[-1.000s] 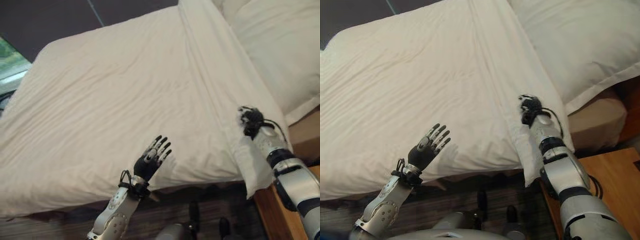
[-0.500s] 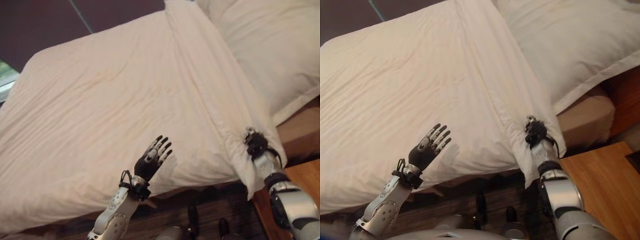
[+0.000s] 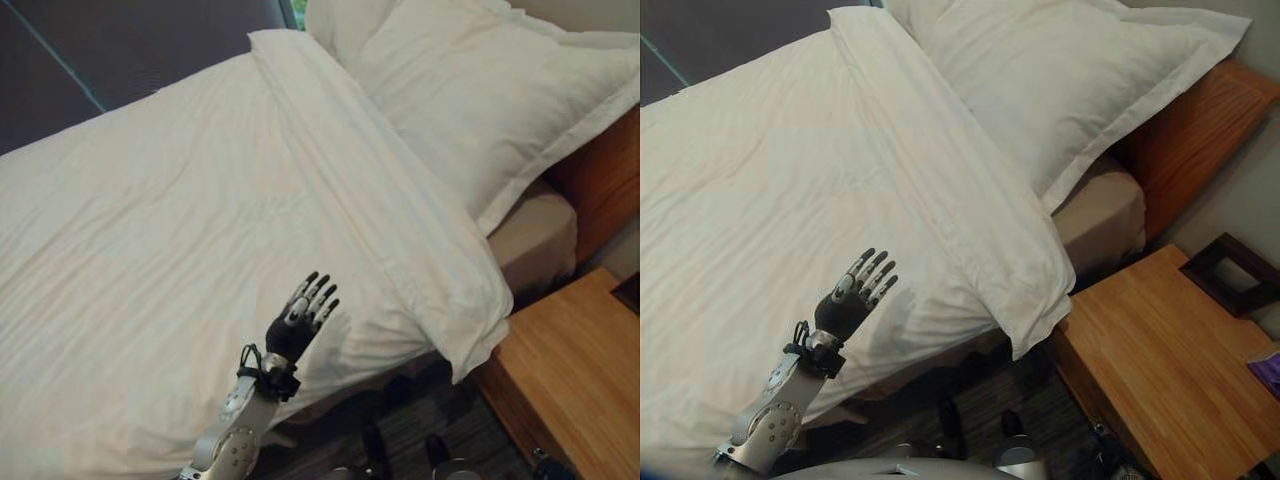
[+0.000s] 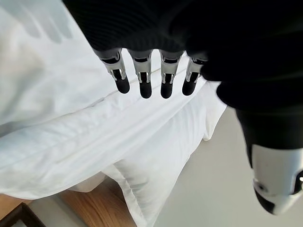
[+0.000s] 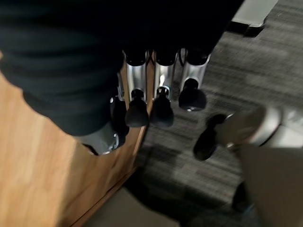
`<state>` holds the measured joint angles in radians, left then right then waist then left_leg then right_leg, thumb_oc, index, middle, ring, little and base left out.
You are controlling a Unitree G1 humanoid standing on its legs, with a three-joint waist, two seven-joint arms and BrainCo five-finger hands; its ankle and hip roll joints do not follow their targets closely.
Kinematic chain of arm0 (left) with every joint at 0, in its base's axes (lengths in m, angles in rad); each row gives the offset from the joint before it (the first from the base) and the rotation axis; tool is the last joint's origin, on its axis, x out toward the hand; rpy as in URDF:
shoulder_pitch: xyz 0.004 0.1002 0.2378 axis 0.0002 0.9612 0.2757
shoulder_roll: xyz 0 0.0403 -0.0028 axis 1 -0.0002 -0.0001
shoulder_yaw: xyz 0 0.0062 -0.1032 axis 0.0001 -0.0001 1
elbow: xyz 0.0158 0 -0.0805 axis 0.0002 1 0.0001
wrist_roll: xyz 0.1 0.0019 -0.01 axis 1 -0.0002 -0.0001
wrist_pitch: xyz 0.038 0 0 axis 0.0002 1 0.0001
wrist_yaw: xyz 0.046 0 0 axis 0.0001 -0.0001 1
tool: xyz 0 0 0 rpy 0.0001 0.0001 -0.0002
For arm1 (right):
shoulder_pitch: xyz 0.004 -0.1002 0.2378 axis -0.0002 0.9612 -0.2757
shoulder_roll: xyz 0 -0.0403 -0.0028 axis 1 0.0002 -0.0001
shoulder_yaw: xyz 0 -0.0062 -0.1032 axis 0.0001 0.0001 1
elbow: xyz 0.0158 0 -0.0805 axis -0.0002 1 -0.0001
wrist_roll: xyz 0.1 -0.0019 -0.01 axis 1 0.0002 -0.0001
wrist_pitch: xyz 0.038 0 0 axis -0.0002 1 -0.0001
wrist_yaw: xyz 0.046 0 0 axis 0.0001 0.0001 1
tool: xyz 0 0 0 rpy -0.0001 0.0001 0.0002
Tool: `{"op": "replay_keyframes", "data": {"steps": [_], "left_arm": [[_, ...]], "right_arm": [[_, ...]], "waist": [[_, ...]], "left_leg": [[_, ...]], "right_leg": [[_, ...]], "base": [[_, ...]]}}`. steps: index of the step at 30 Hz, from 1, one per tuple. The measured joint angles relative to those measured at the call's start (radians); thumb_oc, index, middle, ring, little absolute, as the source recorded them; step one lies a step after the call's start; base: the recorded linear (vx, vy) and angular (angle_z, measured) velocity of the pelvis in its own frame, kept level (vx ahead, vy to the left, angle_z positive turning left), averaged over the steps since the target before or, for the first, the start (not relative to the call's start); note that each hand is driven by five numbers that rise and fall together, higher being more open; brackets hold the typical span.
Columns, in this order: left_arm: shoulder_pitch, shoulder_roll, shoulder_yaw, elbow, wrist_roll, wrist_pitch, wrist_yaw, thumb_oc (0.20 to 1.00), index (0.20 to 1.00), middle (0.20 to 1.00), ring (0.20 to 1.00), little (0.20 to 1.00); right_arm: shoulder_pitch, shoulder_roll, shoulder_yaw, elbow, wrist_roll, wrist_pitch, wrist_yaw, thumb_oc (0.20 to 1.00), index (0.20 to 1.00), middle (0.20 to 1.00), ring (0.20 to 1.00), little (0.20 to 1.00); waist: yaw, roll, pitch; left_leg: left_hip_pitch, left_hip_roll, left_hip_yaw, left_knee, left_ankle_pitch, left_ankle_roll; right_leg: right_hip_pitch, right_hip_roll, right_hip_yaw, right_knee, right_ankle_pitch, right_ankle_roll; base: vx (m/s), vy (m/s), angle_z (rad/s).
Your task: Making the bed.
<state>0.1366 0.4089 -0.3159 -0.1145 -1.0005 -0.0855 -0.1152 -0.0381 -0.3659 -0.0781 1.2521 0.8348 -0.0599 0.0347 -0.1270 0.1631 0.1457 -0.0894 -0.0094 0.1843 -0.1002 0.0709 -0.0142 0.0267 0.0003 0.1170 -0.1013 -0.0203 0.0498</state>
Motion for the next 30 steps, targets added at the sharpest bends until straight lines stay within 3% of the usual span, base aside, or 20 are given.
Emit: {"op": "replay_keyframes", "data": {"steps": [6,9,10,11,12,14,17,20,25,30], "left_arm": [[0.019,-0.014,0.005,0.014,0.010,0.001,0.002,1.000,1.000,1.000,1.000,1.000],[0.021,-0.015,0.018,0.014,0.042,0.001,0.004,1.000,1.000,1.000,1.000,1.000],[0.026,-0.014,0.030,0.025,0.045,0.002,0.004,1.000,1.000,1.000,1.000,1.000],[0.028,-0.013,0.035,0.040,0.049,0.002,0.005,1.000,1.000,1.000,1.000,1.000],[0.030,-0.013,0.041,0.052,0.076,0.005,0.005,1.000,1.000,1.000,1.000,1.000],[0.056,0.018,0.051,0.064,0.157,0.011,0.002,1.000,1.000,1.000,1.000,1.000],[0.096,0.065,0.040,0.116,0.257,0.041,-0.012,1.000,1.000,1.000,1.000,1.000],[0.137,0.031,0.047,0.251,0.311,0.069,-0.018,1.000,1.000,1.000,1.000,1.000],[0.225,0.022,0.044,0.303,0.475,0.088,-0.022,1.000,1.000,1.000,1.000,1.000],[0.207,0.007,0.009,0.314,0.505,0.084,-0.022,1.000,1.000,1.000,1.000,1.000]], "right_arm": [[0.009,-0.027,-0.013,-0.258,0.038,-0.037,-0.005,0.200,0.200,0.200,0.200,0.200],[0.056,-0.028,-0.045,-0.482,0.041,-0.057,-0.021,0.200,0.200,0.200,0.200,0.200],[0.082,-0.026,-0.056,-0.612,0.040,-0.078,-0.037,0.200,0.200,0.200,0.200,0.200],[0.085,-0.022,-0.069,-0.634,0.038,-0.095,-0.040,0.482,0.482,0.482,0.482,0.482],[0.105,-0.016,-0.080,-0.705,0.037,-0.095,-0.055,1.000,1.000,1.000,1.000,1.000],[0.147,-0.011,-0.077,-0.827,0.017,-0.124,-0.049,1.000,1.000,1.000,1.000,1.000],[0.166,-0.004,-0.063,-0.817,-0.015,-0.127,-0.046,1.000,1.000,1.000,1.000,1.000],[0.248,0.006,0.046,-0.889,-0.086,-0.108,-0.008,1.000,1.000,1.000,1.000,1.000],[0.327,0.051,0.217,-0.862,-0.165,-0.038,0.046,1.000,1.000,1.000,1.000,1.000],[0.315,0.020,0.312,-0.872,-0.220,-0.028,0.083,1.000,1.000,1.000,1.000,1.000]], "waist": [[-0.004,0.000,0.004],[-0.007,-0.025,0.004],[-0.010,-0.052,0.006],[-0.011,-0.064,-0.002],[-0.010,-0.077,-0.003],[-0.012,-0.113,-0.008],[-0.012,-0.144,-0.027],[-0.016,-0.145,-0.032],[-0.008,-0.144,-0.047],[-0.002,-0.141,-0.081]], "left_leg": [[0.006,0.003,-0.003,0.001,0.001,0.001],[0.016,0.004,-0.003,0.005,0.005,0.009],[0.031,0.005,-0.002,0.004,0.004,0.010],[0.039,0.007,-0.002,0.001,0.002,0.010],[0.042,0.008,-0.002,0.000,0.000,0.010],[0.044,0.010,-0.003,0.000,-0.005,0.003],[0.052,0.009,-0.003,0.000,-0.008,0.009],[0.082,0.005,-0.004,0.001,-0.010,0.021],[0.096,0.001,-0.009,0.000,-0.016,0.016],[0.091,-0.002,-0.012,0.000,-0.017,0.018]], "right_leg": [[0.007,0.005,-0.002,0.005,0.009,-0.015],[0.017,0.006,-0.003,0.005,0.008,-0.013],[0.032,0.008,-0.002,0.005,0.006,-0.011],[0.039,0.009,-0.002,0.005,0.003,-0.011],[0.042,0.010,-0.002,0.004,0.000,-0.012],[0.045,0.012,-0.003,0.004,-0.002,-0.016],[0.052,0.011,-0.003,0.011,-0.005,-0.015],[0.075,0.009,-0.006,0.029,-0.021,-0.007],[0.094,0.004,-0.016,0.025,-0.028,-0.006],[0.091,0.000,-0.026,0.026,-0.028,-0.006]], "base": [[0.00,0.000,0.00],[0.00,0.000,0.00],[0.00,0.000,0.00],[0.00,0.000,0.00],[0.00,0.000,0.00],[0.00,0.000,0.00],[0.00,0.000,0.00],[0.00,0.000,0.00],[0.01,0.006,0.05],[0.00,0.002,0.05]]}}
